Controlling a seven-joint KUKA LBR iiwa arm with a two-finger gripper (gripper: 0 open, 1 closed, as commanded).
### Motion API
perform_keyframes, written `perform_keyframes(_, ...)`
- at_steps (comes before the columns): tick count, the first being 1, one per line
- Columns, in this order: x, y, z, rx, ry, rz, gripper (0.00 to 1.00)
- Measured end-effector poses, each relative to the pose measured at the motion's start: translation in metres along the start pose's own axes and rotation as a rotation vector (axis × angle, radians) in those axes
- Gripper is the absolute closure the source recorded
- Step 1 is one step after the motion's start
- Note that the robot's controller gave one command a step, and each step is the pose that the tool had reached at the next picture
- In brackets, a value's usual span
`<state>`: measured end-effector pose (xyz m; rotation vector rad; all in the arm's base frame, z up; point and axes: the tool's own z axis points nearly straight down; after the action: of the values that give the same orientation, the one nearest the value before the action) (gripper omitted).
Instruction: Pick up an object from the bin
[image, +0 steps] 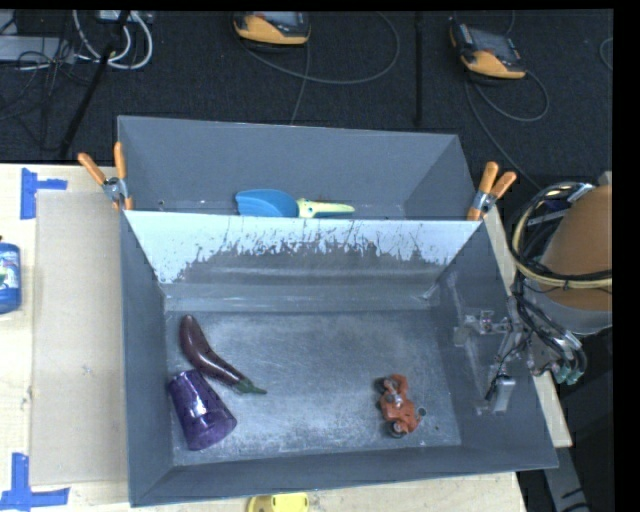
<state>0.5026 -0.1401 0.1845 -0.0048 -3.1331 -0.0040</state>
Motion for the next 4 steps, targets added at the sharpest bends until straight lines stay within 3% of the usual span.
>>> perform_keyframes(1,-0.001,0.000,-0.004,0.002,-0.008,-0.004,0.00)
perform_keyframes(2,0.004,0.005,0.043,0.004,-0.015,-0.005,0.00)
perform_keyframes(3,0.008,0.012,0.095,0.003,-0.009,-0.104,0.00)
perform_keyframes(4,0.002,0.015,0.123,0.000,-0.004,-0.066,0.00)
